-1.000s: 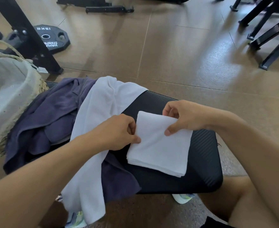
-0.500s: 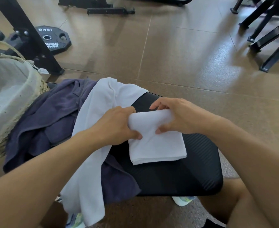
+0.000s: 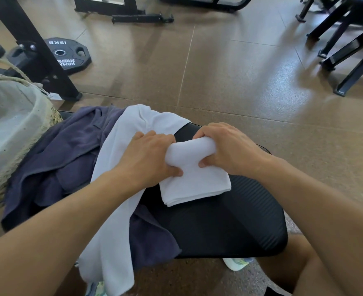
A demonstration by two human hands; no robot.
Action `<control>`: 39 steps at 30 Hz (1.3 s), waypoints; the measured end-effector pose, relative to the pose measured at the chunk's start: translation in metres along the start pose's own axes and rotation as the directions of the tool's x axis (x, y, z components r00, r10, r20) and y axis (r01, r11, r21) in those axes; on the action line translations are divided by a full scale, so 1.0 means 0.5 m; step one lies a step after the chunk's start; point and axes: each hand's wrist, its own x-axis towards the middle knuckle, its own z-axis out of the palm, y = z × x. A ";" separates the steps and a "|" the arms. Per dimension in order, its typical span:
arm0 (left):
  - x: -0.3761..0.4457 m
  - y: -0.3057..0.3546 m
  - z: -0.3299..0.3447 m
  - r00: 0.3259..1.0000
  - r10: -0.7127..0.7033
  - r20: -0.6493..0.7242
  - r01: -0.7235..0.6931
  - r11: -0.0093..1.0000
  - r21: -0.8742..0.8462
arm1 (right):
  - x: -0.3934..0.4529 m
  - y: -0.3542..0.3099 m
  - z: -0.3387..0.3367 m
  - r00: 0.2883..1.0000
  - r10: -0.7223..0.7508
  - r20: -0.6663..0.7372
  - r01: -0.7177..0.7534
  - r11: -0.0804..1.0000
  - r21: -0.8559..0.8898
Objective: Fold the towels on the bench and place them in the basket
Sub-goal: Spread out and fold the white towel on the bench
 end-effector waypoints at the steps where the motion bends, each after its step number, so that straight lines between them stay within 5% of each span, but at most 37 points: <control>1: 0.002 0.002 0.003 1.000 0.013 -0.010 -0.013 1.000 0.016 | 0.000 0.000 0.002 1.000 -0.010 -0.018 0.010 1.000 -0.017; 7: 0.010 -0.012 0.011 0.961 0.122 -0.247 -0.091 0.987 0.134 | 0.002 0.005 0.016 0.983 -0.044 -0.180 0.022 0.992 -0.120; 19: -0.041 -0.037 0.019 0.939 0.208 -0.275 -0.160 0.969 0.186 | -0.065 -0.004 0.051 0.957 -0.160 -0.240 0.090 0.956 -0.279; 25: -0.087 -0.031 0.029 0.958 0.219 -0.184 -0.188 0.967 0.171 | -0.116 -0.009 0.045 0.993 -0.044 -0.109 0.032 0.993 -0.116; 32: -0.120 -0.006 0.050 0.982 0.141 -0.126 -0.119 0.979 0.167 | -0.108 -0.017 0.045 0.991 -0.017 -0.132 0.016 1.000 -0.006; 39: -0.138 0.020 0.085 0.998 0.062 -0.017 -0.056 0.974 0.220 | -0.089 -0.036 0.064 0.982 0.027 0.187 -0.005 0.993 -0.116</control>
